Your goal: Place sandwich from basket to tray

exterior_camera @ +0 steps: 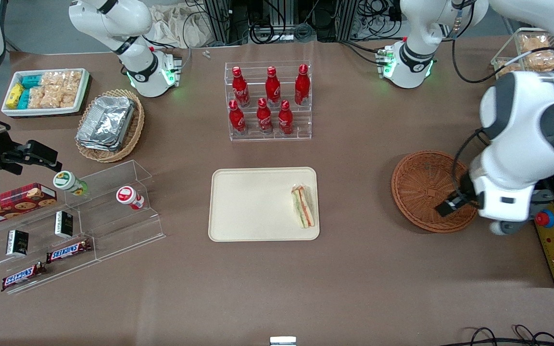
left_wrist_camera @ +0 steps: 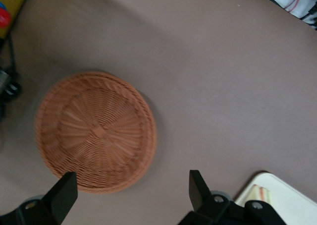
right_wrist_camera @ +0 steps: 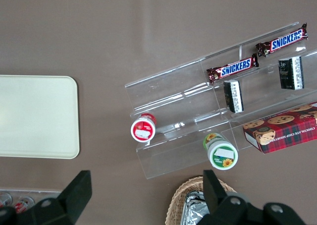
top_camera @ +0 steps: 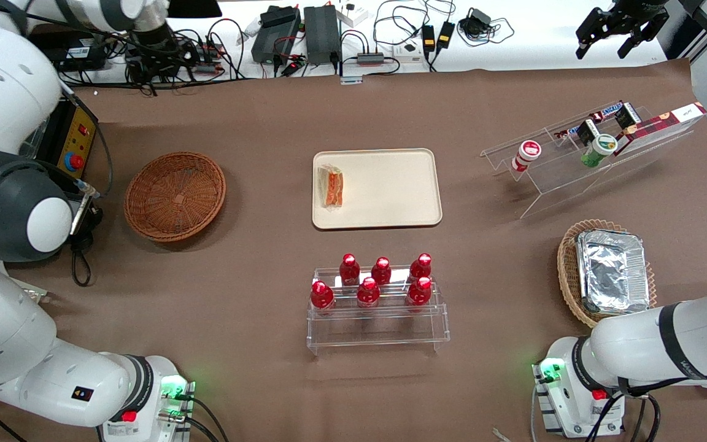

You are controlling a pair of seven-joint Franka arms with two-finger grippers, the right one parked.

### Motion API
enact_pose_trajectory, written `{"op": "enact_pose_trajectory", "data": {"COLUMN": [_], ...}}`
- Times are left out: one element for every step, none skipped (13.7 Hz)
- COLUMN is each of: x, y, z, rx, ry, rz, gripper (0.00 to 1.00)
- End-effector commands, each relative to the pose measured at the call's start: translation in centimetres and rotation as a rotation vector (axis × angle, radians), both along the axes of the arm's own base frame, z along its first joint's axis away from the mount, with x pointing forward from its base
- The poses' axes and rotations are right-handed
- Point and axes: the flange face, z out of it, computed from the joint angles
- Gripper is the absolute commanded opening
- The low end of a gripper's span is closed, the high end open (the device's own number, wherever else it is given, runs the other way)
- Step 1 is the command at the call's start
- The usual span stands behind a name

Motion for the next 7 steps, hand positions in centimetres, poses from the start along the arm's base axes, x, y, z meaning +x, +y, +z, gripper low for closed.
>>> {"op": "enact_pose_trajectory", "data": {"x": [-1.3, -1.4, -1.4, -1.3, -1.1, -1.1, -0.9], "y": [5.7, 6.8, 7.9, 8.6, 8.9, 9.3, 9.4], "z": [2.0, 2.5, 2.7, 2.7, 2.7, 2.3, 2.2], "rx": [-0.031, -0.051, -0.054, -0.054, -0.059, -0.062, -0.061], "ry": [0.032, 0.03, 0.032, 0.031, 0.029, 0.036, 0.036], "rz": [-0.159, -0.23, -0.312, -0.365, -0.379, -0.369, -0.365], "gripper": [1.0, 1.0, 1.0, 1.0, 1.0, 1.0, 1.0]}}
